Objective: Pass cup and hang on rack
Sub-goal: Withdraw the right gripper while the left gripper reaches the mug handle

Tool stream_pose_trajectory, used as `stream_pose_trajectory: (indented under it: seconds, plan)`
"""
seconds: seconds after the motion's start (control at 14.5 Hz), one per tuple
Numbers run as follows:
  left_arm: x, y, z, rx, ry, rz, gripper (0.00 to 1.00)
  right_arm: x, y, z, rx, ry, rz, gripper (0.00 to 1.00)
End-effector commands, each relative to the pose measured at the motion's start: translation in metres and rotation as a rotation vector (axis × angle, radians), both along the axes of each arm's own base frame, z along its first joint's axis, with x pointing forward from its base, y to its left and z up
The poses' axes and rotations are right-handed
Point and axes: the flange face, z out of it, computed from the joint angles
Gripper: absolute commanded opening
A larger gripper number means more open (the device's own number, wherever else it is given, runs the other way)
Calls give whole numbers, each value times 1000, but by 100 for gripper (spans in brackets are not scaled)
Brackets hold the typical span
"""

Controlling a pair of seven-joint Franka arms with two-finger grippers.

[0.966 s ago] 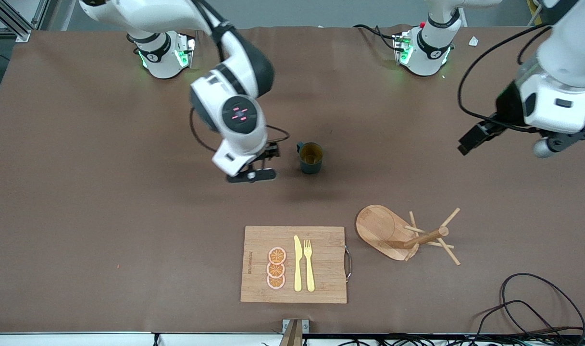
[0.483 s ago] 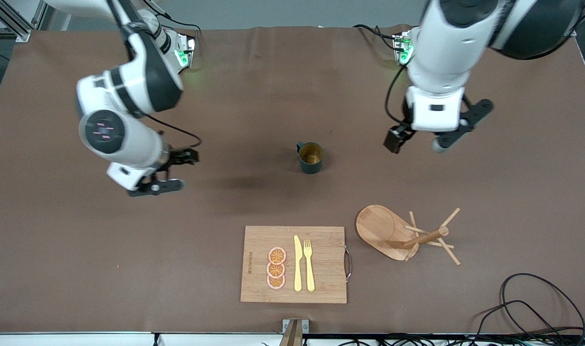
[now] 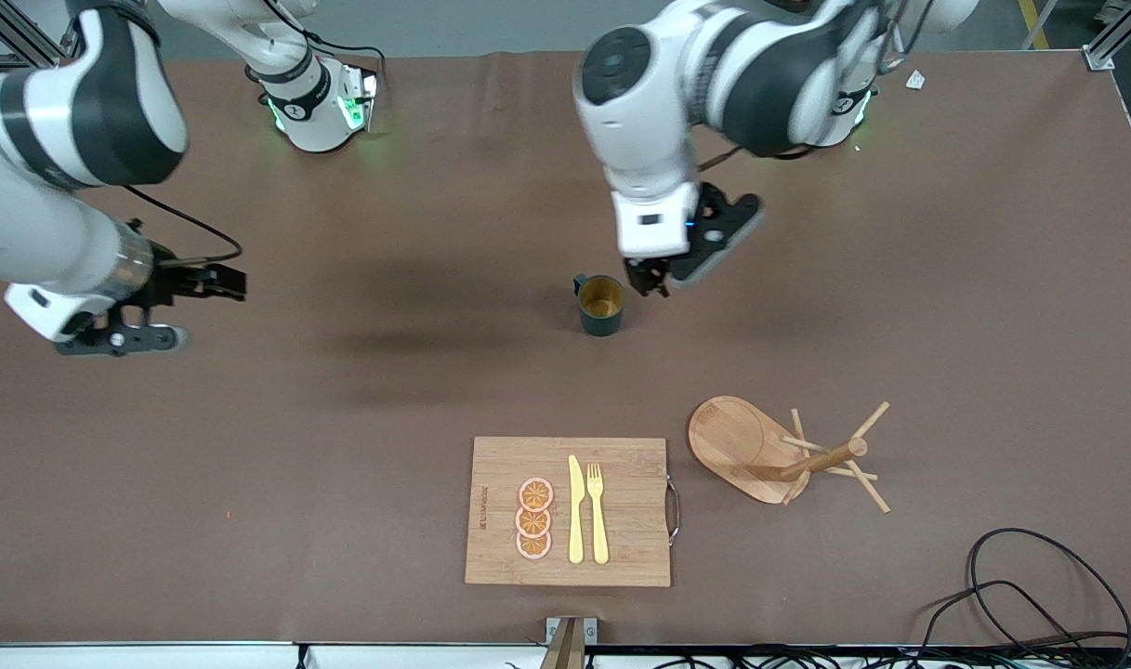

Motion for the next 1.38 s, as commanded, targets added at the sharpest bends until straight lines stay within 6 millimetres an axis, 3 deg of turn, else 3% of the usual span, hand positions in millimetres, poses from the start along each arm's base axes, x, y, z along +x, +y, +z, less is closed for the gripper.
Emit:
stream_pose_trajectory:
  seconds: [0.0,0.14,0.34,0.55,0.97,1.31]
  plan:
    - [-25,-47,-45,61,-72,3,100,-11,-43,18,6,12,16,100]
    - [-41,-80,-85,57,-109,67,100,-13,-61,30,6,18,-17,100]
    - [-65,-122,-140,89,-171,82,100,-12,-66,47,4,3,-35,100]
    - [-93,-149,-184,118,-213,51,100,-8,-78,64,11,-31,-48,100]
    - [-131,-168,-251,169,-304,10,100,-5,-86,84,10,-13,-63,100]
    - [-160,-173,-293,222,-362,-23,100,-9,-81,79,26,28,-59,100]
